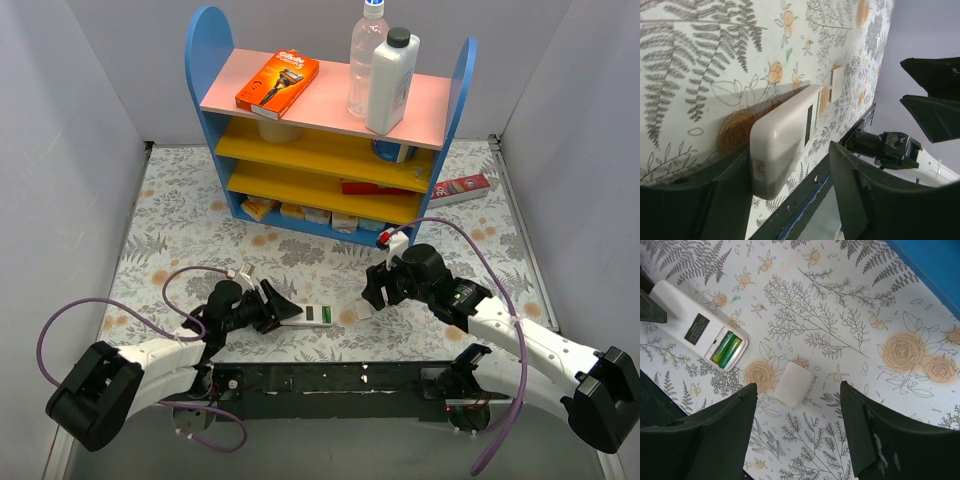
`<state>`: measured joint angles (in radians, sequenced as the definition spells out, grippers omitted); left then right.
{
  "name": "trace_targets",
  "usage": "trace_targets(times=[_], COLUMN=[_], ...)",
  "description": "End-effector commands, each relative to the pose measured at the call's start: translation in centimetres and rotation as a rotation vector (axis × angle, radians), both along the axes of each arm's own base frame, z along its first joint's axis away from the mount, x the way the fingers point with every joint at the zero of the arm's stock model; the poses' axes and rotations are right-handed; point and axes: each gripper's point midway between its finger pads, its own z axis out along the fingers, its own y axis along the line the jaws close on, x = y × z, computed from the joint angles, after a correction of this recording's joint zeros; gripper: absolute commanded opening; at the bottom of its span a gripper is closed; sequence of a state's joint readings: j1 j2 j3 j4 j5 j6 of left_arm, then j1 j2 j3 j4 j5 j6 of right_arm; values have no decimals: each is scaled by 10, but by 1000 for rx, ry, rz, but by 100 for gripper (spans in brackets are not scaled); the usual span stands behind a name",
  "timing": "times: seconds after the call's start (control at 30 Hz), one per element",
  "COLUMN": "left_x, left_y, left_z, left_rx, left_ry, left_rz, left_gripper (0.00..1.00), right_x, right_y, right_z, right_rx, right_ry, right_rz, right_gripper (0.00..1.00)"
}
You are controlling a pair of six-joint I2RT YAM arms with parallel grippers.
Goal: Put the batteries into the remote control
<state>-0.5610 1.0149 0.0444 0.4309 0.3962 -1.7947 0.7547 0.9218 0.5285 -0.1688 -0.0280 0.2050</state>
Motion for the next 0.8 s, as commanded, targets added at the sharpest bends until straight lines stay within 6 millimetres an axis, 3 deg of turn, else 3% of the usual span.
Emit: trace_targets(times=[0.0, 0.1, 0.23, 0.57, 0.67, 0.77], left_x=[2, 2, 3, 10, 14, 14], left_y=[7, 11, 16, 42, 53, 50], left_z=[-2, -2, 1, 8, 9, 9], left_rx=[57, 72, 106, 278, 337, 324], left_ry=[-14, -22, -20, -45, -69, -74], left_rz=[32, 43, 57, 124, 157, 148], left_gripper=[66, 76, 98, 98, 98, 98], right_x=[5, 2, -2, -12, -17, -20], right_y=[5, 5, 6, 16, 21, 23], right_z=[17, 17, 20, 31, 26, 20], right_rx=[-9, -30, -59, -119, -139, -181], right_ry=[-24, 1, -1, -56, -64, -79], right_rz=[19, 44, 103, 338, 427, 483], right_gripper=[75, 75, 75, 76, 84, 86])
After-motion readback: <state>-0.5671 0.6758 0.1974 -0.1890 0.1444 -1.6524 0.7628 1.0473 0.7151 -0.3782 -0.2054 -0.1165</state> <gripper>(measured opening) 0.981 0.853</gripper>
